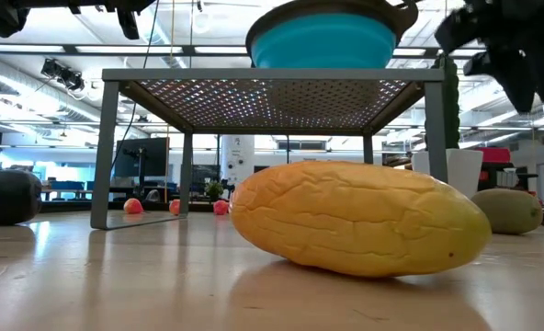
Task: Pick & Place Fruit
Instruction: Put the brown kiwi into the blue strainer bowl on the shelf
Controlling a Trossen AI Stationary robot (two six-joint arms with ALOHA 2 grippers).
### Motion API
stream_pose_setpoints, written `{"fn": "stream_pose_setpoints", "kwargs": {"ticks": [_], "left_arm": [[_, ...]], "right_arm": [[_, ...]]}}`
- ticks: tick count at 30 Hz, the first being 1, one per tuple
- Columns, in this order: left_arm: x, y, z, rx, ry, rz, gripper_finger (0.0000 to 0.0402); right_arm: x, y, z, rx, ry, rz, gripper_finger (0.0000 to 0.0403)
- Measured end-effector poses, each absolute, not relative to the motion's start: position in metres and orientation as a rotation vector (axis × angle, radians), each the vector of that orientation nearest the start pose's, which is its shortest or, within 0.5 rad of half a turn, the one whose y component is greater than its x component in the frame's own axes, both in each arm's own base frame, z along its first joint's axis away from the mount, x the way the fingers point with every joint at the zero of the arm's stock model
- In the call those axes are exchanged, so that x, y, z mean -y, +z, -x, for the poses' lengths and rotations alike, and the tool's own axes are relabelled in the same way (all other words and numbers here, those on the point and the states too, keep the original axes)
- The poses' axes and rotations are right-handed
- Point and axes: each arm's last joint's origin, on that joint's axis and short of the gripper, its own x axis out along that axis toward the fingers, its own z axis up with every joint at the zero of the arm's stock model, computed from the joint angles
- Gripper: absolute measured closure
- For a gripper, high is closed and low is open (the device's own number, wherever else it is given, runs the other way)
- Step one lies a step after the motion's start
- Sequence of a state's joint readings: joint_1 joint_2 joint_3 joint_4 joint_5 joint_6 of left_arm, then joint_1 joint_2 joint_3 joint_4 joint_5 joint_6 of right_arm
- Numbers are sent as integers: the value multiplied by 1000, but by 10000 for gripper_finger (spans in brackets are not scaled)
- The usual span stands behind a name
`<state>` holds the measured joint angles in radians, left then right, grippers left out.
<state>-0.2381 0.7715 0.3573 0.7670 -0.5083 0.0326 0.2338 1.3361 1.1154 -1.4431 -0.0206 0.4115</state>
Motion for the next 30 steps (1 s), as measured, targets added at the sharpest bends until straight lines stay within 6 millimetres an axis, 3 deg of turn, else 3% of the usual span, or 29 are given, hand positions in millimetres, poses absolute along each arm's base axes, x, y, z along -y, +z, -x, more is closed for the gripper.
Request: {"fn": "stream_pose_setpoints", "kwargs": {"ticks": [8, 21, 30], "left_arm": [[26, 275, -166, 312, 277, 94, 380], [25, 275, -165, 311, 287, 96, 380], [25, 274, -166, 308, 287, 96, 380]], "right_arm": [[-61, 258, -191, -1640, -143, -11, 203], [-78, 290, -168, -1278, -85, -12, 203], [-98, 283, -158, -1210, -73, 88, 203]]}}
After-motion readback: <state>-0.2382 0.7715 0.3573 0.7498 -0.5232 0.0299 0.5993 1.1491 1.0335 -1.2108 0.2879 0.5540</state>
